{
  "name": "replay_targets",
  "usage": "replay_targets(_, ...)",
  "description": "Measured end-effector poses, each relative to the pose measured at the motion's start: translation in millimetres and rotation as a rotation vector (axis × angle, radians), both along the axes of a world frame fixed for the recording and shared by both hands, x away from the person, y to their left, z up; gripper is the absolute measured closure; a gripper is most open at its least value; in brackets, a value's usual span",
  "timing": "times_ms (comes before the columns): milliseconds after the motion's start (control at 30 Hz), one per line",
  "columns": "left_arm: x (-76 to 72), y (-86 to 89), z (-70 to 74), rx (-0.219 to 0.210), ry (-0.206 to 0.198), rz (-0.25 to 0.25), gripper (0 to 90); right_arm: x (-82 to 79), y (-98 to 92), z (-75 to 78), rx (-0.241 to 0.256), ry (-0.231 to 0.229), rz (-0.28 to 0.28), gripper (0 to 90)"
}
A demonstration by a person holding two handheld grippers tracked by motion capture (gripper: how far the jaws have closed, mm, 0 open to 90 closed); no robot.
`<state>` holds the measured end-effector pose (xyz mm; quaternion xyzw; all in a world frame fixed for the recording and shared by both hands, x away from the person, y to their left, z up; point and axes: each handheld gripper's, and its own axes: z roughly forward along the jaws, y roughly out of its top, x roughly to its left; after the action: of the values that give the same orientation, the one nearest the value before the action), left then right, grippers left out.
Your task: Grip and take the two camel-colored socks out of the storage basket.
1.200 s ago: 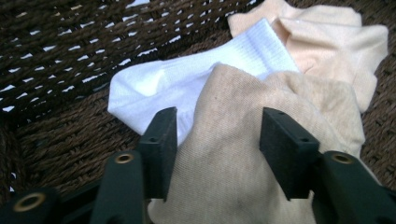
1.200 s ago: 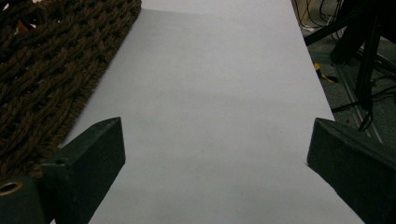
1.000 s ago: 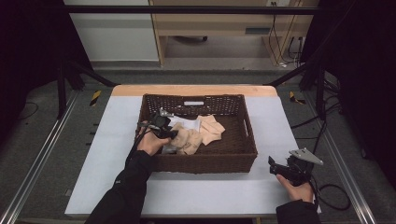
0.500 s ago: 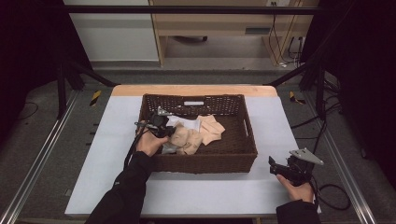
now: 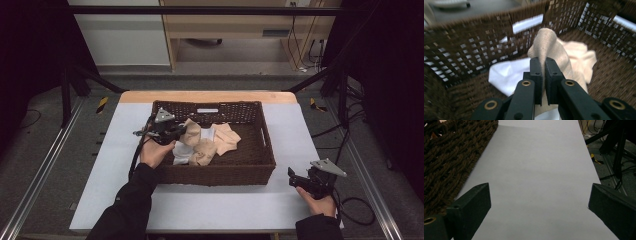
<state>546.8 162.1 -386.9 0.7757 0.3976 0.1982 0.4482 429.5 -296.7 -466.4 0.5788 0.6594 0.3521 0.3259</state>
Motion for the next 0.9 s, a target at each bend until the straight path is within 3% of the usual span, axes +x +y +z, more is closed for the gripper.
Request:
replay_targets(133,-5.4,4.4,10.7,-0.020,-0.053,-0.007,84.9,-0.1,0.0,0.0,0.000,0.001,0.000,4.7)
replay_targets(500,-26.2,16.6,44.4,-0.102,-0.147,0.008,84.9,-0.2,-0.7,0.1,-0.002,-0.001,-0.002,4.7)
replay_targets(900,-47.5,42.1,60.9,-0.151,-0.193,0.021,85.0,-0.4,-0.7,0.1,-0.002,-0.001,-0.003,4.7)
